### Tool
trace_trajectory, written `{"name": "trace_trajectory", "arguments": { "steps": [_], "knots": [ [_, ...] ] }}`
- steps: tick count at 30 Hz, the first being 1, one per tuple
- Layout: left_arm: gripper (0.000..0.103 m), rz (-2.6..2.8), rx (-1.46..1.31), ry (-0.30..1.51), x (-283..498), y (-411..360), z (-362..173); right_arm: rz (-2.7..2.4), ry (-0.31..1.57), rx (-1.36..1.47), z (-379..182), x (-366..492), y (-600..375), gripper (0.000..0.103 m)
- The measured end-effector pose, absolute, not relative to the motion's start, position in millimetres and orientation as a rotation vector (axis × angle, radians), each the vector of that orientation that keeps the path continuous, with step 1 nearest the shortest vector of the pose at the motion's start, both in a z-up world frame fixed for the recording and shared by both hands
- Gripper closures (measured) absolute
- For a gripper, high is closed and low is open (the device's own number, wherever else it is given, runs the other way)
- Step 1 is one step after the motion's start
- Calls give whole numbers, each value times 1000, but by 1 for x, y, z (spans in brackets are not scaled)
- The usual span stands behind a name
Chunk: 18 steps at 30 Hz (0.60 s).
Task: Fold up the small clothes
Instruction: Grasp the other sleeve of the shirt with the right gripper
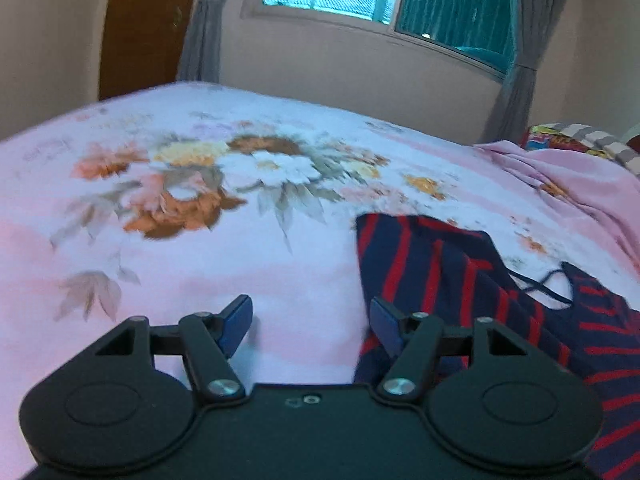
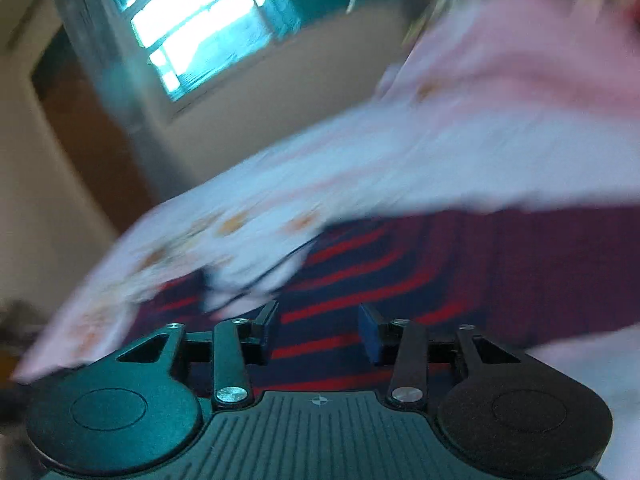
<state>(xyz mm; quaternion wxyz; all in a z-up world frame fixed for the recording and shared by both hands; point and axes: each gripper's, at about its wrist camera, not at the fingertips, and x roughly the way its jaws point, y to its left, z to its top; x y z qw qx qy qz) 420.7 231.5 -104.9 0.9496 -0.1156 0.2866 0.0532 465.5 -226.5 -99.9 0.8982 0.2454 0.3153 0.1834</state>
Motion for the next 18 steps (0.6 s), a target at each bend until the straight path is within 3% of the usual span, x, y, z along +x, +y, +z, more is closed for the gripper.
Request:
{"name": "trace_trajectory", "arguments": {
  "steps": [4,12,15,17,18],
  "knots": [
    [40,55,-200,621,428,222,-114,484,786,628,-132,508,-196,52],
    [39,48,-198,607,430,218,-127,563,841,657,-141,546,-181,53],
    [39,56,-212,606,428,219,-126,573,854,621,-137,543,-173,71],
    [39,62,-210,611,429,218,-126,561,865,580,-138,542,-168,88],
    [39,65,-204,615,429,217,-126,564,863,574,-139,543,-167,89]
  ]
}}
